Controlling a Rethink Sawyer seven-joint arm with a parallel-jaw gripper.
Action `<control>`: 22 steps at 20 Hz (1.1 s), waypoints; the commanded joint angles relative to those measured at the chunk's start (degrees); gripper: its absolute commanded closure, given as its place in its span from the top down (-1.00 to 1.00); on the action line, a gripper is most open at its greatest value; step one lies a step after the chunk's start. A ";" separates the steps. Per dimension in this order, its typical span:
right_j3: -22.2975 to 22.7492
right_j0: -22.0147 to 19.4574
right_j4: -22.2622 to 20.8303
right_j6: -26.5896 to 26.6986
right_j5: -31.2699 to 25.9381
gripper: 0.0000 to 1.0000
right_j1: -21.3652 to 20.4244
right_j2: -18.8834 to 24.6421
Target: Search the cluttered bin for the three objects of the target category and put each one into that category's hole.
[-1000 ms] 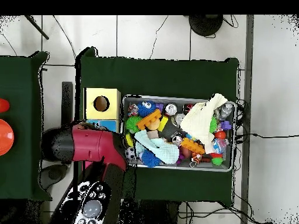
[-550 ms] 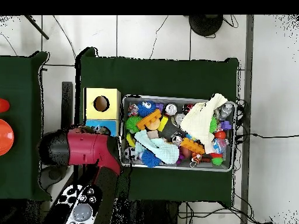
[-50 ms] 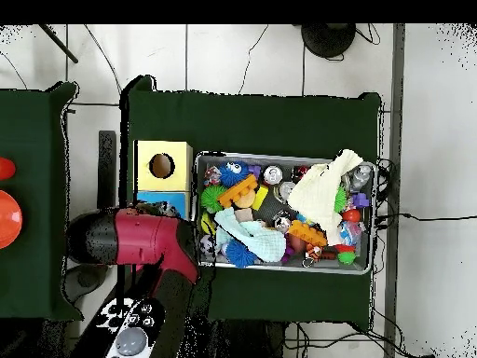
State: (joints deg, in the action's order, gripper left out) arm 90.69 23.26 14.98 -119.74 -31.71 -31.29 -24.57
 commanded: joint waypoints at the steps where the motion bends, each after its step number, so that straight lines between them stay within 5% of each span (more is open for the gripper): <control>1: 1.09 -1.01 3.36 -15.52 -3.27 1.00 1.68 1.81; 4: 2.55 -2.10 4.42 -14.81 -2.16 1.00 0.51 3.54; 17: -0.46 -6.61 5.74 -8.20 -25.99 1.00 -10.37 5.45; 22: -2.97 -8.80 3.05 -5.58 -25.78 1.00 -11.40 3.56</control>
State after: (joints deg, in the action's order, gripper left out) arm 90.06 17.69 19.25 -119.74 -53.33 -40.53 -23.94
